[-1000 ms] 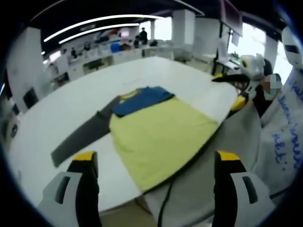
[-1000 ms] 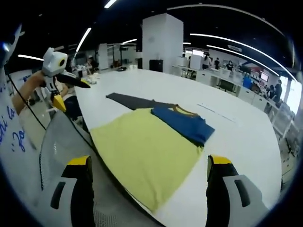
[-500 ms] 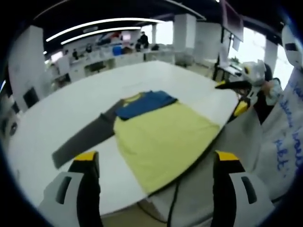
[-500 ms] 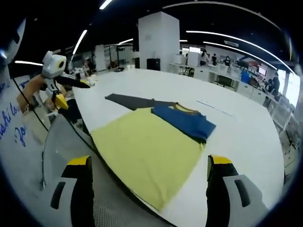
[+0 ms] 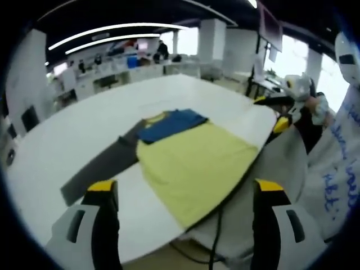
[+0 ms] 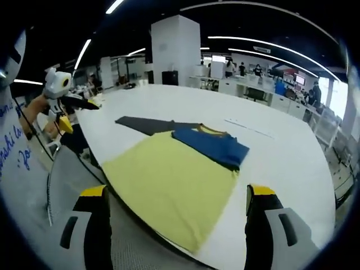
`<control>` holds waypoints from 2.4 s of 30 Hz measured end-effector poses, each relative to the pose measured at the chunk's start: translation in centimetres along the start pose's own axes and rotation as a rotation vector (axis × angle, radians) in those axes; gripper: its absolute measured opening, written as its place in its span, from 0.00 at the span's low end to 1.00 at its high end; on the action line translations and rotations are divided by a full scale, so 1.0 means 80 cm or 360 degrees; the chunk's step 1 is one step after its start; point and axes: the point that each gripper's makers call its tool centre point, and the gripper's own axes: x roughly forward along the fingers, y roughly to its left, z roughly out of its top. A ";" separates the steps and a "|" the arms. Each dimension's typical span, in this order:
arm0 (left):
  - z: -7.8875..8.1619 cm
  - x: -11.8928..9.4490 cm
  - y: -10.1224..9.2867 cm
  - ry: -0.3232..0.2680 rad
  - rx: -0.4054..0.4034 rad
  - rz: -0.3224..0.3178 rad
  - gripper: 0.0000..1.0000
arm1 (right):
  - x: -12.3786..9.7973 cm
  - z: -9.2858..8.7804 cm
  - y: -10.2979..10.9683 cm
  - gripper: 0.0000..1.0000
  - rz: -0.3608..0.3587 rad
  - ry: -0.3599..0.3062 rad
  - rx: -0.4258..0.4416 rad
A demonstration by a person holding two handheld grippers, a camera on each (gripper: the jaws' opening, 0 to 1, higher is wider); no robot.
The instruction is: Fold the garment on the visible template until the final outline fits inside the template.
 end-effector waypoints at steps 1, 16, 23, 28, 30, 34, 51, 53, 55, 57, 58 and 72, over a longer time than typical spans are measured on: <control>0.000 -0.002 0.004 -0.0009 0.0008 -0.0001 0.95 | 0.001 0.000 0.003 1.00 0.0003 0.0000 0.0002; -0.005 -0.012 0.038 -0.0056 0.0132 -0.0057 0.95 | 0.006 0.003 0.020 1.00 -0.0076 -0.0005 0.0006; -0.005 -0.016 0.055 -0.0077 0.0132 -0.0078 0.95 | 0.007 0.010 0.031 1.00 -0.0103 -0.0030 0.0036; -0.002 -0.022 0.084 -0.0097 0.0144 -0.0041 0.93 | 0.003 0.012 0.037 1.00 -0.0132 -0.0039 0.0029; -0.002 -0.025 0.094 -0.0094 0.0153 -0.0028 0.92 | 0.001 0.011 0.038 1.00 -0.0138 -0.0036 0.0032; -0.001 -0.031 0.112 -0.0104 0.0157 0.0010 0.93 | -0.003 -0.001 0.018 1.00 -0.0169 -0.0015 0.0043; -0.009 -0.037 0.171 -0.0060 0.0217 0.0084 0.70 | 0.008 0.007 0.038 1.00 -0.0139 -0.0013 0.0017; -0.011 -0.036 0.175 -0.0050 0.0203 0.0085 0.68 | 0.009 0.008 0.039 1.00 -0.0138 -0.0019 0.0029; -0.017 -0.031 0.184 -0.0010 0.0226 0.0111 0.68 | 0.009 0.007 0.039 1.00 -0.0143 -0.0011 0.0022; -0.023 -0.028 0.192 0.0024 0.0232 0.0129 0.66 | 0.008 0.007 0.039 1.00 -0.0146 -0.0006 0.0023; -0.025 -0.026 0.197 0.0036 0.0226 0.0142 0.64 | 0.008 0.007 0.039 1.00 -0.0146 -0.0008 0.0025; -0.054 -0.014 0.280 0.0112 0.0117 0.0371 0.40 | 0.005 0.001 0.040 1.00 -0.0146 -0.0016 0.0071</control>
